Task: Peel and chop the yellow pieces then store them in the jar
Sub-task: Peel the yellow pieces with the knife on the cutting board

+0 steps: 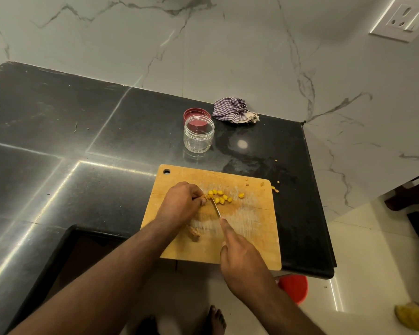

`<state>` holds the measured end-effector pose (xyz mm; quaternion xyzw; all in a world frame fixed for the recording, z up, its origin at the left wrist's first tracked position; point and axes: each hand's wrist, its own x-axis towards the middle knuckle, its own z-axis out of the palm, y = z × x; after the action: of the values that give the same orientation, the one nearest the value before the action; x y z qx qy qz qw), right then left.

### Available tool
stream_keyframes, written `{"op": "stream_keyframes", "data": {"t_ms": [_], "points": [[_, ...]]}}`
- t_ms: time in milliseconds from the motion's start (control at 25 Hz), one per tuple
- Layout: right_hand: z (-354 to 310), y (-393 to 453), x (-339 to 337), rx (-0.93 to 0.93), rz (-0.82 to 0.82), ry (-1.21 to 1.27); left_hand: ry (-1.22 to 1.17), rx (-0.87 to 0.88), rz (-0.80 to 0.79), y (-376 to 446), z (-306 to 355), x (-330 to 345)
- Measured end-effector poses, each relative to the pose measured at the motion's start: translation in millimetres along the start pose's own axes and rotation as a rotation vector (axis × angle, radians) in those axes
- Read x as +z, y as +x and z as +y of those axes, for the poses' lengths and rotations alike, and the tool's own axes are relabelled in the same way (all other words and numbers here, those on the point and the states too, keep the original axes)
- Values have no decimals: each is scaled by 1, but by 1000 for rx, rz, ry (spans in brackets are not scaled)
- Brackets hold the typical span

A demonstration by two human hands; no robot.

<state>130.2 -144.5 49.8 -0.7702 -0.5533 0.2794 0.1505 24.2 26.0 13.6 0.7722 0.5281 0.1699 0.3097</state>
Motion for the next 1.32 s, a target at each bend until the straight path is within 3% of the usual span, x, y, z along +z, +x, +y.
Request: {"op": "stream_keyframes", "data": {"t_ms": [440, 1320], "points": [[7, 10, -16, 44, 16, 317, -20, -10, 11, -1, -2, 2], [-13, 21, 0, -63, 11, -19, -31, 23, -26, 1, 4, -5]]}}
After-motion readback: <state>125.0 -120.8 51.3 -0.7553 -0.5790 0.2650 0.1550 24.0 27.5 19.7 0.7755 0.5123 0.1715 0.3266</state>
